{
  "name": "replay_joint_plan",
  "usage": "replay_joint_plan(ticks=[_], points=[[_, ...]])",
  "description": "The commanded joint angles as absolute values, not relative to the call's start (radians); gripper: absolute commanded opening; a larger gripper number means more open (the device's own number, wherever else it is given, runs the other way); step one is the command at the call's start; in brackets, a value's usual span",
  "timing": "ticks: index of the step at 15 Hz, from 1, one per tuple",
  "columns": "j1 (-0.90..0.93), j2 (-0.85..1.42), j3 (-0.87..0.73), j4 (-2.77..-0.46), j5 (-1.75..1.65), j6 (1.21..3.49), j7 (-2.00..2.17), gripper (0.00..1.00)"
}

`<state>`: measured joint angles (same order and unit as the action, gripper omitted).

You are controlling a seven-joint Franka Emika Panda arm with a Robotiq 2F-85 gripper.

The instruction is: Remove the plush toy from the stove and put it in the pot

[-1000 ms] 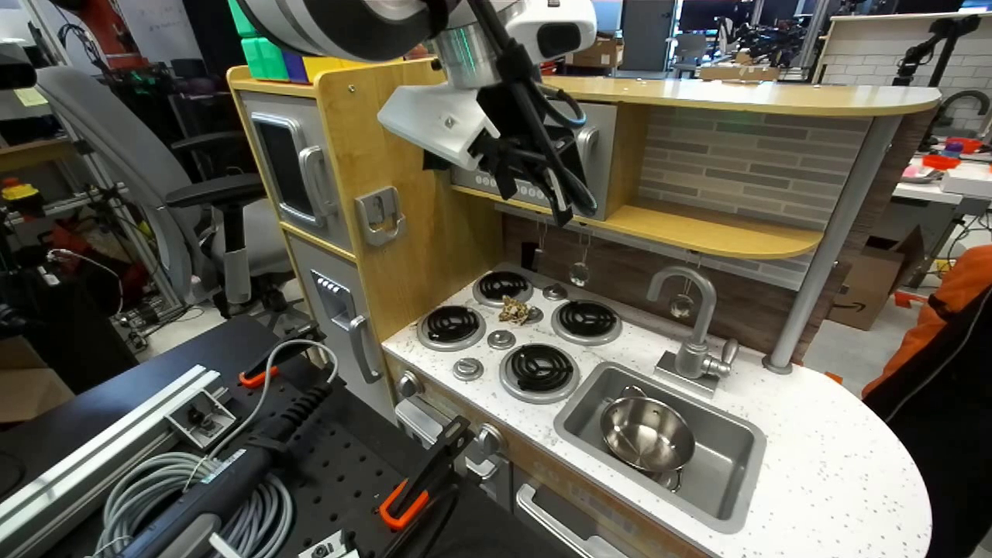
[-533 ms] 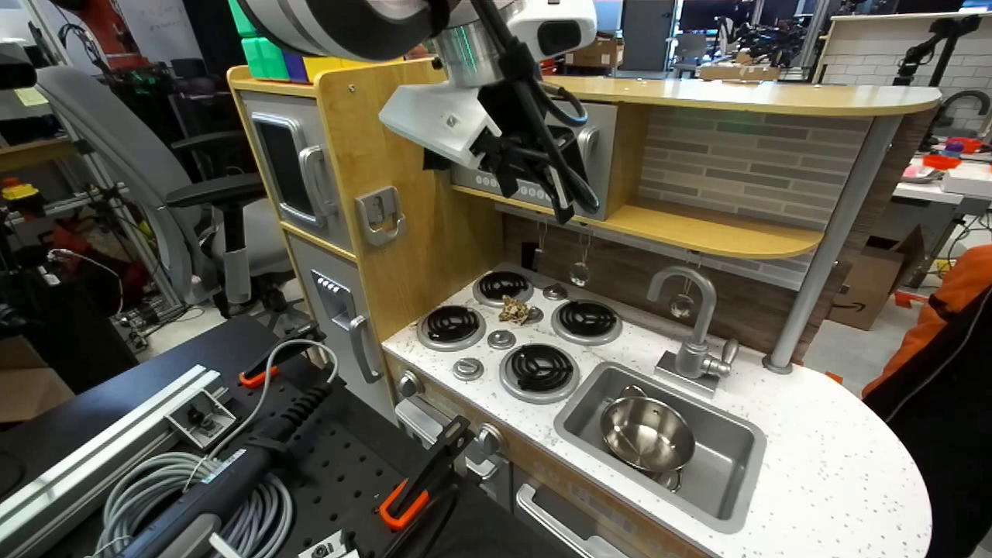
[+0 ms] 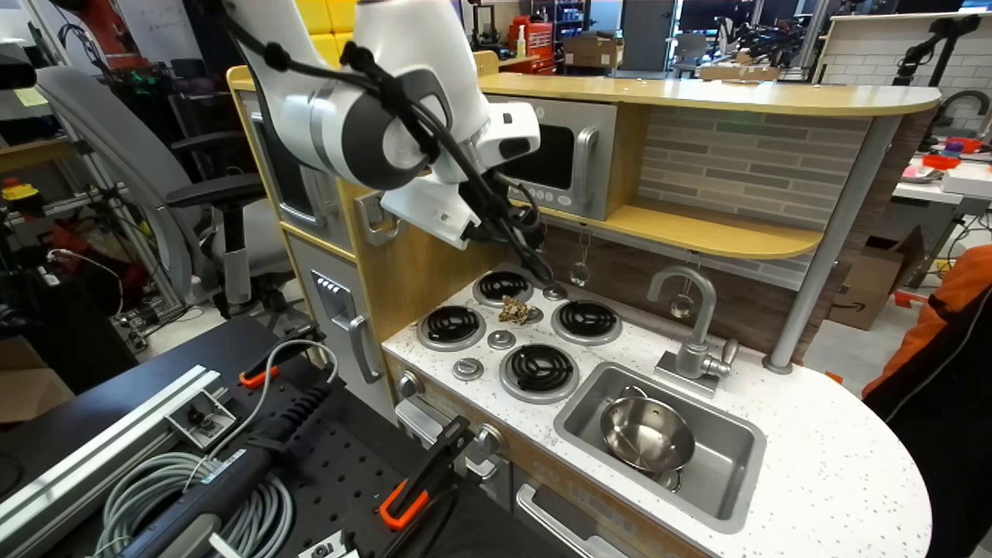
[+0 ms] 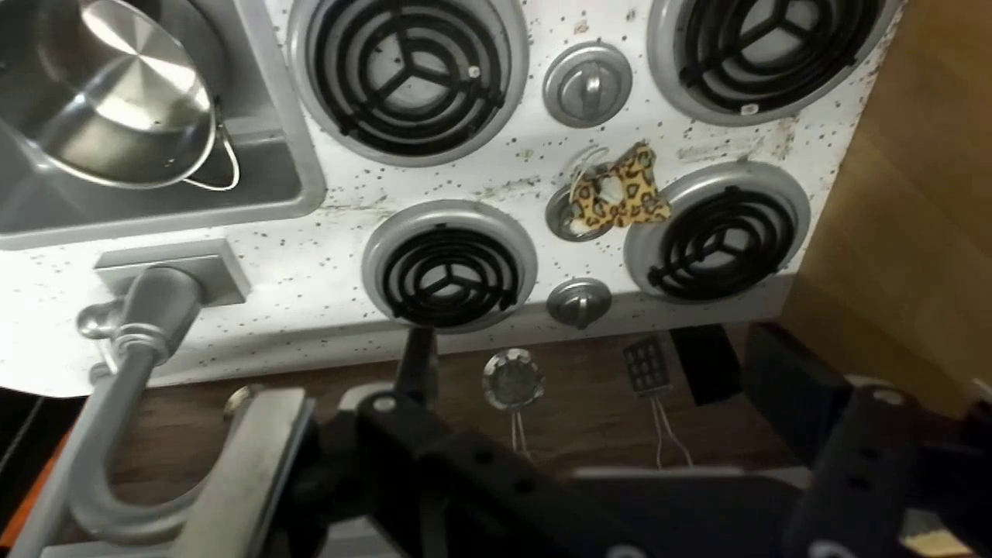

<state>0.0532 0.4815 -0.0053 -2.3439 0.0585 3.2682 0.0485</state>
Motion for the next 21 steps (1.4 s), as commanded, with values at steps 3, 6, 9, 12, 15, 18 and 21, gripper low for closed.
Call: replay_joint_plan(ticks=[3,6,9,12,15,18,21], points=[[0.150,0.750,-0.049,-2.110,0.065,3.294,0.058,1.00],[0.199,0.878,-0.086,-2.007,0.053,3.383,0.035,1.00],[0.241,0.987,-0.117,-1.919,0.060,3.454,0.008,1.00],[0.268,1.069,-0.133,-1.834,0.079,3.461,0.009,1.00],[0.290,1.138,-0.154,-1.741,0.098,3.438,0.018,1.00],[0.309,1.192,-0.176,-1.664,0.113,3.423,0.024,1.00],[0.314,1.214,-0.184,-1.624,0.131,3.376,0.033,1.00]])
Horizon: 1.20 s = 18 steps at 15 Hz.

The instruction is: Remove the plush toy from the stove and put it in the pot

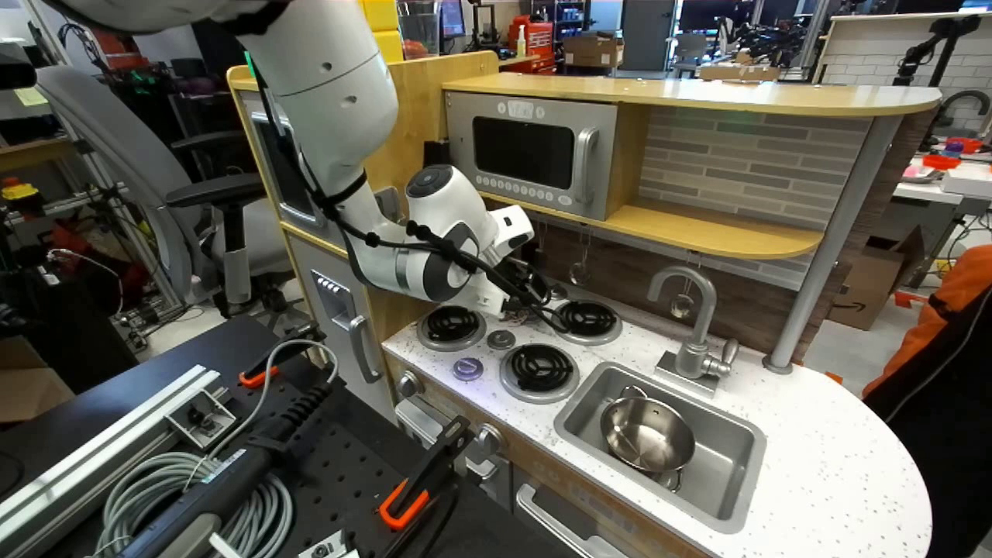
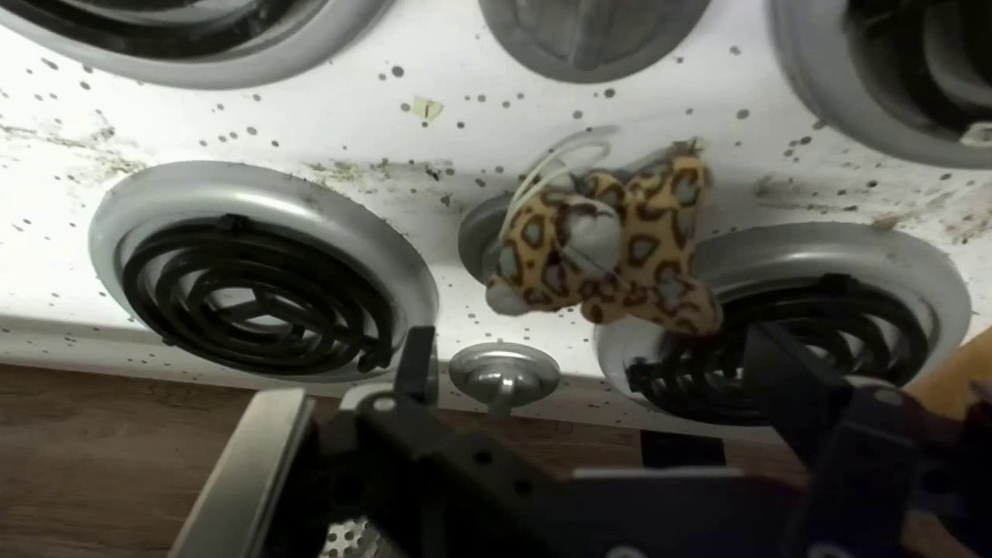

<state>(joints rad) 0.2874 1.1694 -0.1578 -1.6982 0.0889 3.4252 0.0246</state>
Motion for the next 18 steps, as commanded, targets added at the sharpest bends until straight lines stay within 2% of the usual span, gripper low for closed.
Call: replay_joint_plan(ticks=[1,5,6,7,13,16,17,18], points=[[0.306,1.212,-0.175,-1.618,0.133,3.343,0.041,1.00],[0.295,1.208,-0.164,-1.606,0.123,3.245,0.078,1.00],[0.294,1.208,-0.164,-1.602,0.120,3.228,0.088,0.75],[0.287,1.202,-0.155,-1.604,0.114,3.221,0.091,0.72],[0.242,1.158,-0.113,-1.635,0.101,3.210,0.099,0.27],[0.254,1.098,-0.168,-1.705,0.116,3.183,0.114,0.06],[0.258,1.083,-0.192,-1.723,0.123,3.174,0.125,0.02],[0.262,1.059,-0.224,-1.753,0.130,3.141,0.144,0.03]])
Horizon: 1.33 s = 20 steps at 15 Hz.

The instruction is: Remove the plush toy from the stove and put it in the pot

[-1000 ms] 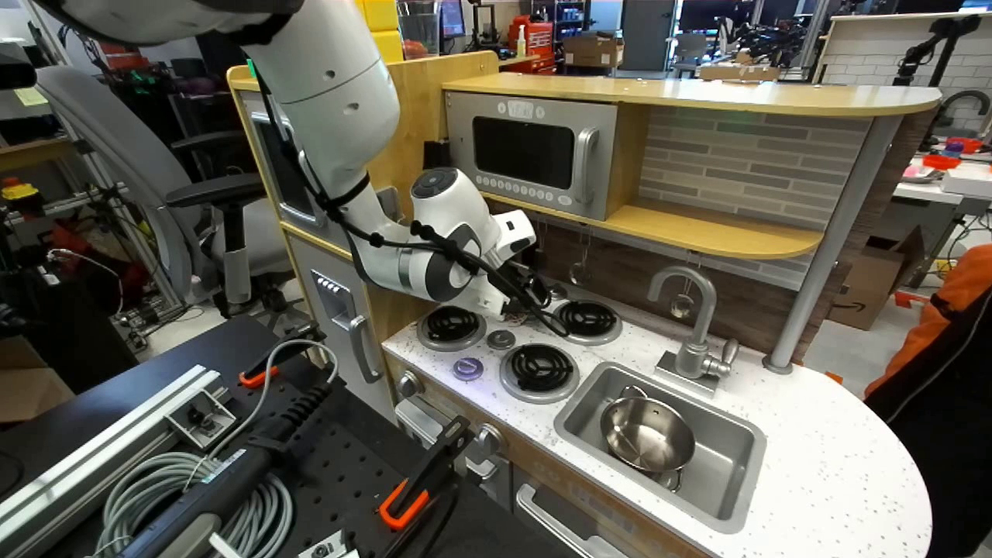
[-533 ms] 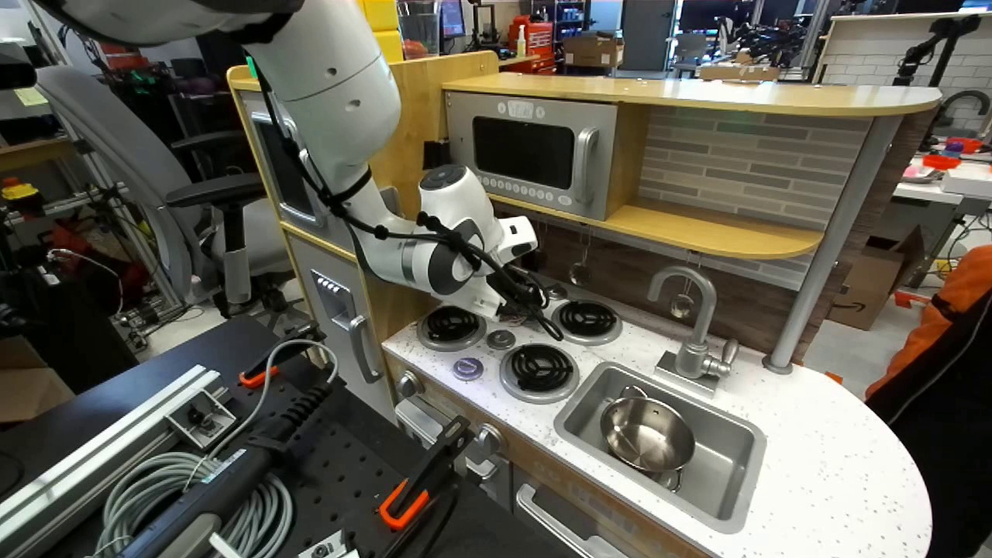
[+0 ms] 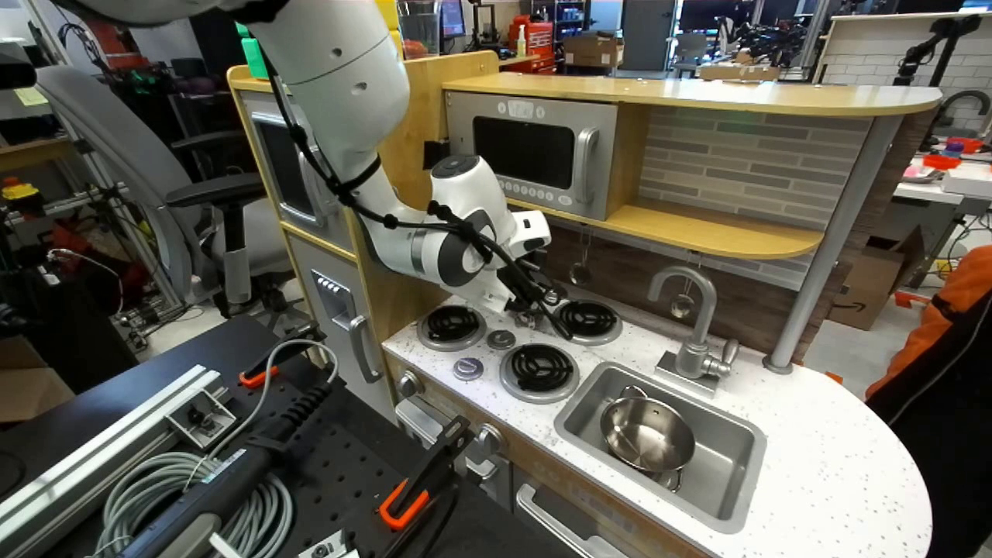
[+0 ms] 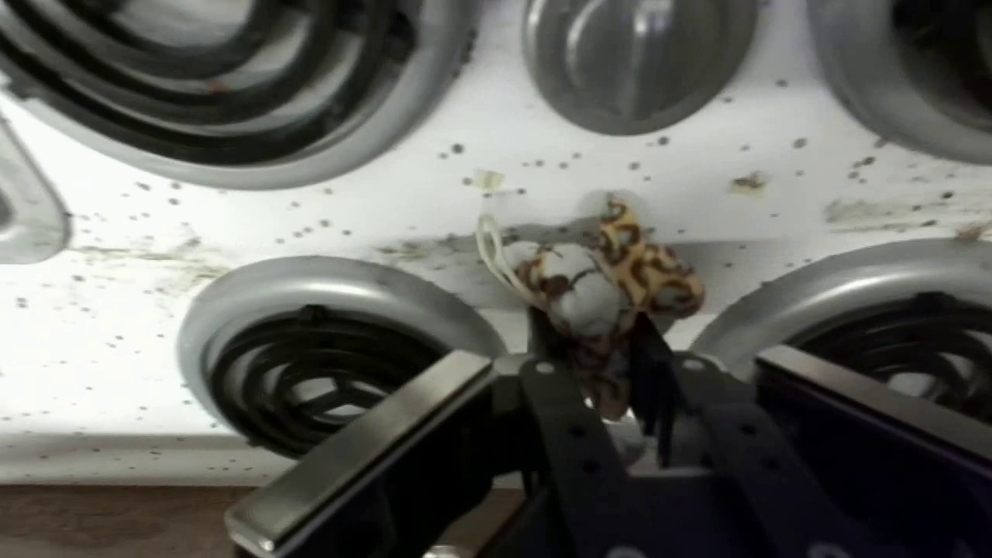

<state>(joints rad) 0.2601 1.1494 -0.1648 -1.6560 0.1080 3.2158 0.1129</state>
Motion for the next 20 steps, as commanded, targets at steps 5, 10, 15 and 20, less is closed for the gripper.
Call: replay_joint_plan(ticks=[5,10,15,20], points=[[0.262,1.027,-0.382,-1.856,0.124,3.058,0.230,0.05],[0.231,1.076,-0.467,-1.857,0.134,3.037,0.316,0.05],[0.218,1.109,-0.503,-1.845,0.133,3.018,0.384,0.44],[0.200,1.001,-0.449,-1.944,0.134,3.126,0.358,0.80]])
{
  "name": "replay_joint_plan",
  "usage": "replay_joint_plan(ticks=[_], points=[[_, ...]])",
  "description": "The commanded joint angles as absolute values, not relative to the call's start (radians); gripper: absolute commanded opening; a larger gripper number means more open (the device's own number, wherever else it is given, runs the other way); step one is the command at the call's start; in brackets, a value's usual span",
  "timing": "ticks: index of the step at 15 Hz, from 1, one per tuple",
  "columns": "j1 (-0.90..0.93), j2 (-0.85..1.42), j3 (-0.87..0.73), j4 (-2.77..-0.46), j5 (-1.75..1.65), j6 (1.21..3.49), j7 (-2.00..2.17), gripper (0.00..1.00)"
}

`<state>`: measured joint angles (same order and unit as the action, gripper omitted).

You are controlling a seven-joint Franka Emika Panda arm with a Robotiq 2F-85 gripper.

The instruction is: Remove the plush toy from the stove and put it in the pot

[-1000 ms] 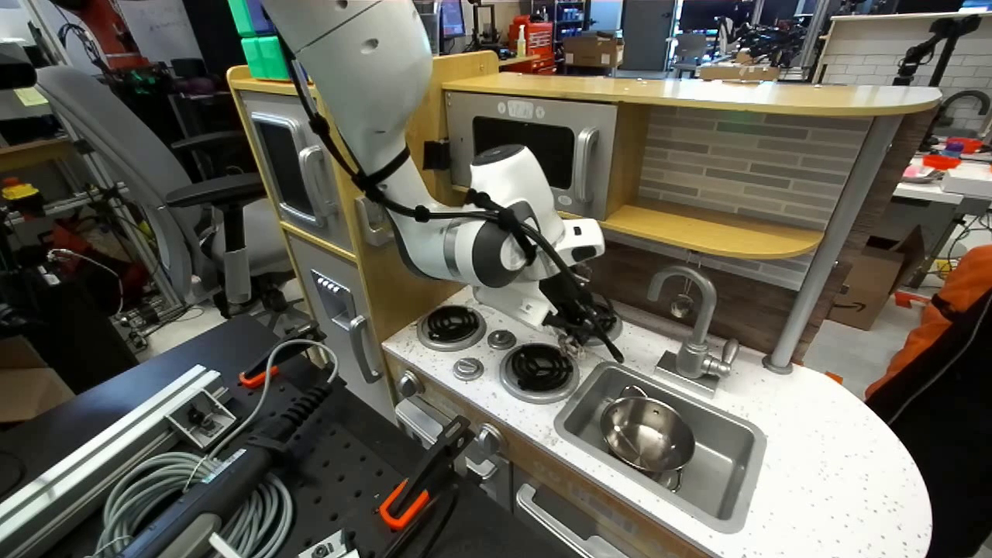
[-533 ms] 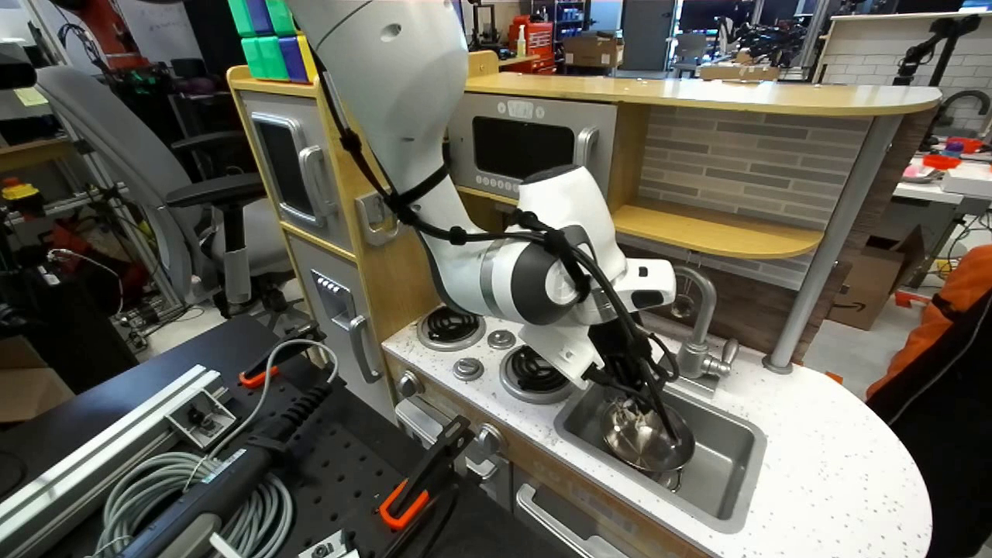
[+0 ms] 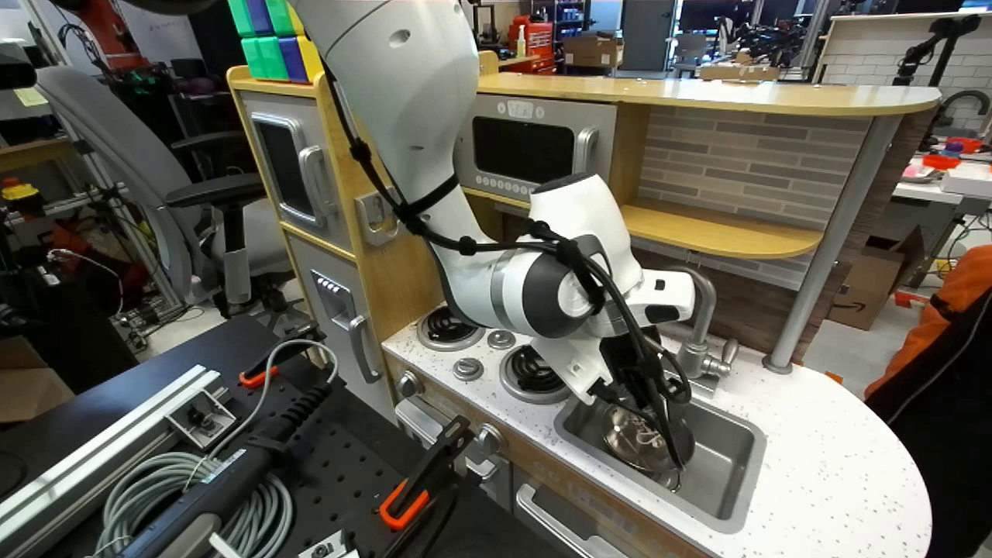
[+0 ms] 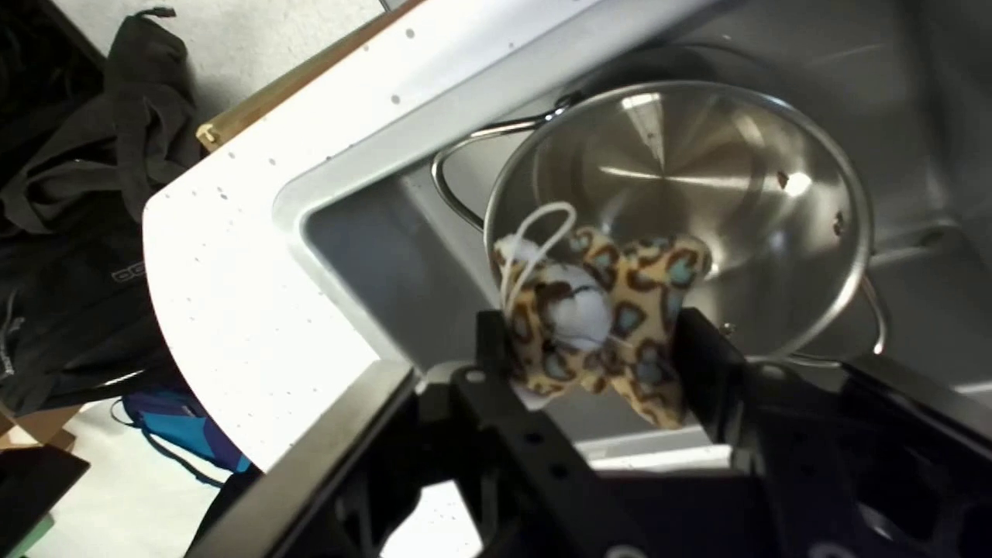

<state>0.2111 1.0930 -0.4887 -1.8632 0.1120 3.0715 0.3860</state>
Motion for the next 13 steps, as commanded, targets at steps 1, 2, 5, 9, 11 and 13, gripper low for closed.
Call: replay_joint_plan(ticks=[1,2,5,9,11,13], points=[[0.191,0.958,-0.428,-1.987,0.133,3.174,0.340,0.88],[0.174,0.891,-0.395,-2.049,0.126,3.214,0.310,0.95],[0.071,0.752,-0.263,-2.165,0.108,3.341,0.241,1.00],[-0.193,0.532,0.017,-2.316,0.033,3.232,0.157,1.00],[-0.124,0.618,-0.038,-2.242,0.081,3.249,0.170,1.00],[-0.145,0.572,-0.026,-2.269,0.084,3.225,0.161,1.00]])
